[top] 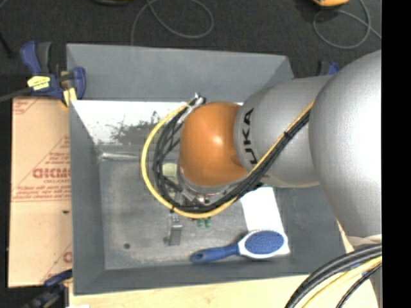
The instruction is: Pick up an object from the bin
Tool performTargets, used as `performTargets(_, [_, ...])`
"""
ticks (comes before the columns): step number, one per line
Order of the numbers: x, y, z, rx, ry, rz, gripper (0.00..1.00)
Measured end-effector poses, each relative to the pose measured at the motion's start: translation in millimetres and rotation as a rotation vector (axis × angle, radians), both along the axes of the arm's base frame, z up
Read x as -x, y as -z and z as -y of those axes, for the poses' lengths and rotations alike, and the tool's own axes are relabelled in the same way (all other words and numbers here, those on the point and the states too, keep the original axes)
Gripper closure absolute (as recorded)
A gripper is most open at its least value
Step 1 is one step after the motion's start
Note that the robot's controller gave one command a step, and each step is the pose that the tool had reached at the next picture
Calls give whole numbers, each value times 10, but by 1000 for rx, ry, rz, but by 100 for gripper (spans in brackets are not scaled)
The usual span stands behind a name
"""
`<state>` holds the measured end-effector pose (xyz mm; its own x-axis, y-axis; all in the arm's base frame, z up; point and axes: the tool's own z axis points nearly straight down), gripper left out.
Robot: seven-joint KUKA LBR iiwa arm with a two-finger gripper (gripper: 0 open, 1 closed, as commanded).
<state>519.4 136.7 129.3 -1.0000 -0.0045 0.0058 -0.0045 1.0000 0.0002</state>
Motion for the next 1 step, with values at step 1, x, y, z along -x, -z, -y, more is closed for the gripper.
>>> performTargets(1, [-21,-44,7,-1,5,8,0])
